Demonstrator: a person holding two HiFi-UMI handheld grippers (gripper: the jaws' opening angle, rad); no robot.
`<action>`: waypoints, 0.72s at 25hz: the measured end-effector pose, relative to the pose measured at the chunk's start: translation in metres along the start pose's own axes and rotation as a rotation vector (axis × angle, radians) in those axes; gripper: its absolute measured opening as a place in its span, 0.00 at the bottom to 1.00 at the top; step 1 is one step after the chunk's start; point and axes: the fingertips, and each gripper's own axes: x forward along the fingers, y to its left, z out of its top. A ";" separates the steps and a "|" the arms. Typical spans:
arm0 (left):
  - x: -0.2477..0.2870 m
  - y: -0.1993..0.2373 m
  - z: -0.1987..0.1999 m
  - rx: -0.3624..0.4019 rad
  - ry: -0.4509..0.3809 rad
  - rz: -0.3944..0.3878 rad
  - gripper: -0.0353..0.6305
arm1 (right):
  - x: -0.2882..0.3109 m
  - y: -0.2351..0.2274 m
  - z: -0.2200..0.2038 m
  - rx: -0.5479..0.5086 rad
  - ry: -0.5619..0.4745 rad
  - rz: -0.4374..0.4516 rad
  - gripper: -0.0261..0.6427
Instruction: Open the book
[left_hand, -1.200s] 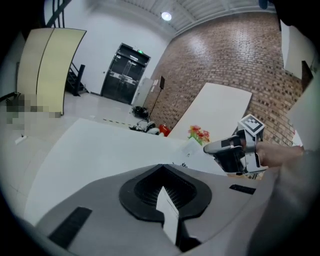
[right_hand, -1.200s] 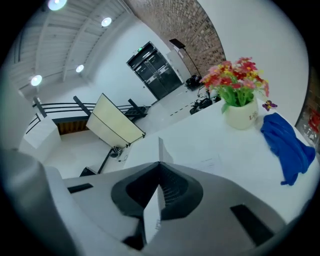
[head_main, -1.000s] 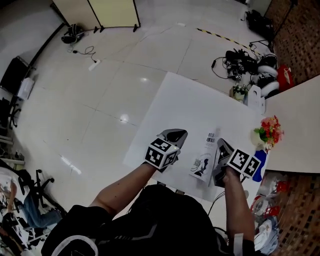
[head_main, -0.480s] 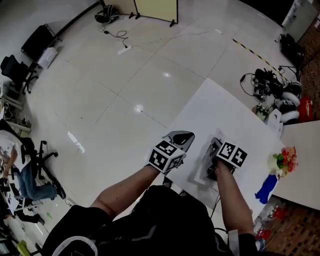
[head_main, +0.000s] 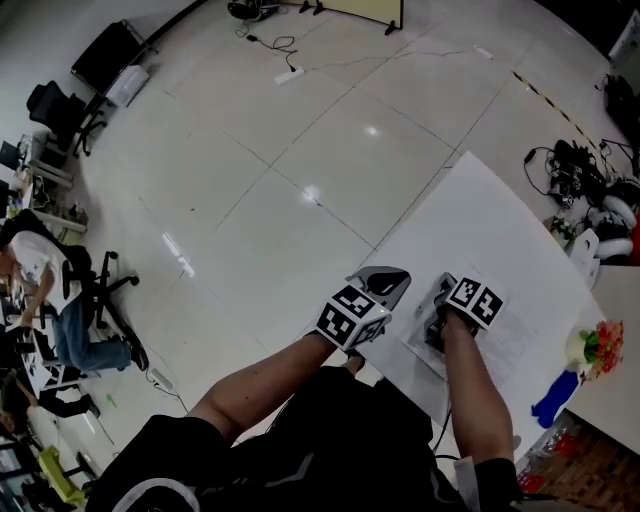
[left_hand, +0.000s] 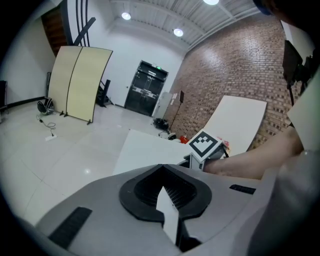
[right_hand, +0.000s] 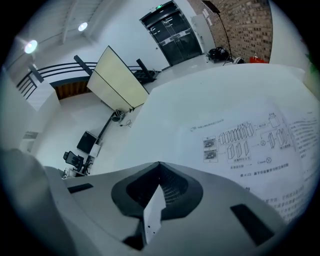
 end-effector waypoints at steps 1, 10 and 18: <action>0.000 0.002 -0.002 -0.004 0.003 0.001 0.05 | 0.001 0.000 -0.002 -0.001 -0.002 0.006 0.04; -0.004 -0.004 0.011 -0.013 -0.012 -0.050 0.05 | -0.049 0.033 0.020 -0.053 -0.141 0.119 0.04; 0.015 -0.055 0.068 0.044 -0.093 -0.175 0.05 | -0.191 -0.001 0.085 -0.234 -0.457 0.046 0.04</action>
